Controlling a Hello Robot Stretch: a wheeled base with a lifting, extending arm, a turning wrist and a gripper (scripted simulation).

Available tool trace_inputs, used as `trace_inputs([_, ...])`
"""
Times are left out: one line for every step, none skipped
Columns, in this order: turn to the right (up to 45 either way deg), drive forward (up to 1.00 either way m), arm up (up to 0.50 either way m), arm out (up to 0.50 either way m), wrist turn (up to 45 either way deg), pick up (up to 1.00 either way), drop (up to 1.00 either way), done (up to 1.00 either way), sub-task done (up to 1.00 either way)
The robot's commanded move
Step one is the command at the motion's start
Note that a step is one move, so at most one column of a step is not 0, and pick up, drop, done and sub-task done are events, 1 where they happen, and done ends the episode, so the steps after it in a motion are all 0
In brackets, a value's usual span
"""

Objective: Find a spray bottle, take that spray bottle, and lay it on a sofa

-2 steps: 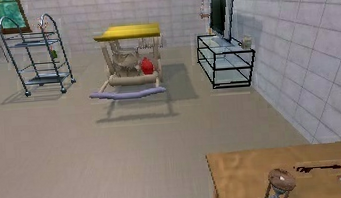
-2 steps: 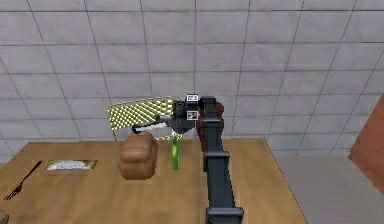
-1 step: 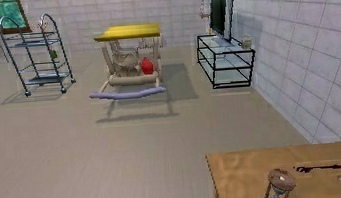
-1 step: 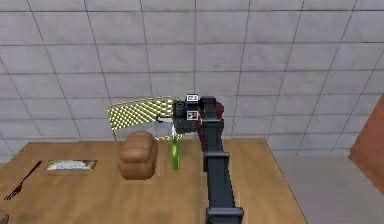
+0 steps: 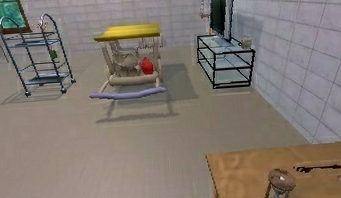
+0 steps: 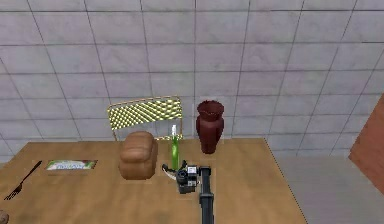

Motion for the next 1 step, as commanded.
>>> trace_inputs([0.0, 0.00, 0.00, 0.00, 0.0, 1.00, 0.00, 0.00, 0.00])
